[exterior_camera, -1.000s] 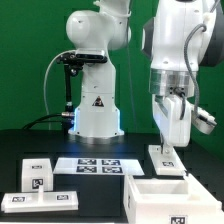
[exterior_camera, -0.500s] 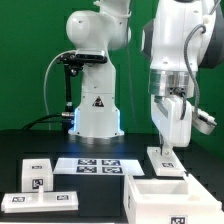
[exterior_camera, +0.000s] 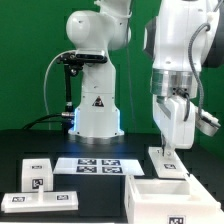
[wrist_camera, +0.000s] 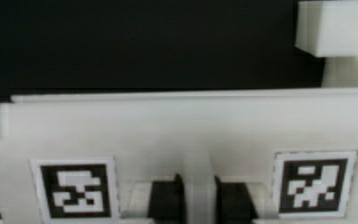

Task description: Assemble cabinet

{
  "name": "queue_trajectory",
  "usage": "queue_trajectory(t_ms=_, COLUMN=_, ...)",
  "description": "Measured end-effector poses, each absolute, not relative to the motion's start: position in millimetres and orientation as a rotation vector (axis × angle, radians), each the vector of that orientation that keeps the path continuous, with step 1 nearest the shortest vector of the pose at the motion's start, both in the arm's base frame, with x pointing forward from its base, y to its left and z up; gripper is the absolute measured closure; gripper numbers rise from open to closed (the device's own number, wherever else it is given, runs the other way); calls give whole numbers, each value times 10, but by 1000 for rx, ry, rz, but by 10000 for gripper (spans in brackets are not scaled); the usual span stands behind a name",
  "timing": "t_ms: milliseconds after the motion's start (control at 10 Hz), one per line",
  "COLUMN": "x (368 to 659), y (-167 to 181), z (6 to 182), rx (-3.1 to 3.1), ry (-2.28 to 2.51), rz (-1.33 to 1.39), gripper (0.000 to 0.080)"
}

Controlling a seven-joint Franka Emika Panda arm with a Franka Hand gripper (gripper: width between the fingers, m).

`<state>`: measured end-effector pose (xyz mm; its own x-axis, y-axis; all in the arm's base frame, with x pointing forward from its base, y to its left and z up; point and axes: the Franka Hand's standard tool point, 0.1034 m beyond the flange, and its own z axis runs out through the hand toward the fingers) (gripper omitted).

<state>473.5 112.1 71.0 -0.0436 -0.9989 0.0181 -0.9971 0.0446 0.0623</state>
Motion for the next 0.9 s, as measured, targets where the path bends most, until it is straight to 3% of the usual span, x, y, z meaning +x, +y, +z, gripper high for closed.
queue_trajectory(t_ms=900, x=4924, y=1129, z=635, rx=2155, ry=-2237, rz=59, gripper=733)
